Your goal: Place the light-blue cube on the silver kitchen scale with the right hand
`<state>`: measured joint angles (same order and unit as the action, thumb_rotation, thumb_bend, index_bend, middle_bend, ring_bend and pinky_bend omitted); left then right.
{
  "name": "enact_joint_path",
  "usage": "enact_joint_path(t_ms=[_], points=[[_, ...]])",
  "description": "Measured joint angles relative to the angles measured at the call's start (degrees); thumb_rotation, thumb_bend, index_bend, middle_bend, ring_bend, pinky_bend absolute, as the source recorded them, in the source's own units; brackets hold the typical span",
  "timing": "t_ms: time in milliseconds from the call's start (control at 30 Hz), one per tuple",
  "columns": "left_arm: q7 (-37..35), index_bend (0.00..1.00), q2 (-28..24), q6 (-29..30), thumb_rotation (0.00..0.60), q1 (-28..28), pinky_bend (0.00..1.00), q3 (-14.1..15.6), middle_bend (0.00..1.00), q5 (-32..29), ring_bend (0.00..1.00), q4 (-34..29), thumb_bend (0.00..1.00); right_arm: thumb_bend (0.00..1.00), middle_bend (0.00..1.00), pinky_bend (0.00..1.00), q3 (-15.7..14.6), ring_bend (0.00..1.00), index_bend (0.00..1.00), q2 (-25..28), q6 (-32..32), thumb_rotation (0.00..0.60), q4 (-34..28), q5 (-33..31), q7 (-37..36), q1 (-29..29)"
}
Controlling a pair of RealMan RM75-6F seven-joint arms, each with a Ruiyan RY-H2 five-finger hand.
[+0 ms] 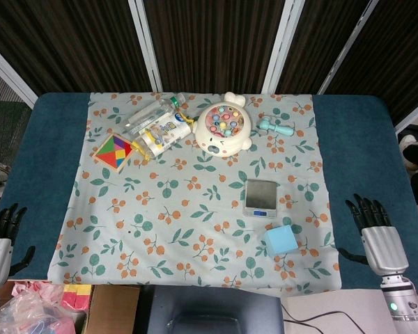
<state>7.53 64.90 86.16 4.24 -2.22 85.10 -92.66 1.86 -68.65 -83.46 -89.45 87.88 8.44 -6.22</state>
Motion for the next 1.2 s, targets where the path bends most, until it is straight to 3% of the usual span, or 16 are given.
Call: enact_joint_path(t_ms=[567, 1033, 1200], points=[[-1.9, 0.04, -0.9, -0.6, 0.6, 0.1, 0.34, 0.1, 0.0, 0.0, 0.0, -0.4, 0.34, 0.12, 0.0, 0.12, -0.2, 0.0, 0.0, -1.8, 3.9, 0.6, 3.1, 3.0, -5.4, -3.5], [-4.6, 0.05, -1.6, 0.3, 0.6, -0.5, 0.34, 0.4, 0.0, 0.9, 0.0, -0.3, 0.34, 0.12, 0.01, 0.12, -2.2, 0.01, 0.0, -1.6, 16.1, 0.6, 0.1, 5.4, -5.9, -11.3], [-5.2, 0.05, -1.8, 0.9, 0.6, -0.8, 0.34, 0.4, 0.0, 1.2, 0.0, -0.2, 0.34, 0.12, 0.08, 0.23, -1.8, 0.09, 0.09, -2.8, 20.4, 0.6, -0.1, 4.7, -6.5, -14.4]])
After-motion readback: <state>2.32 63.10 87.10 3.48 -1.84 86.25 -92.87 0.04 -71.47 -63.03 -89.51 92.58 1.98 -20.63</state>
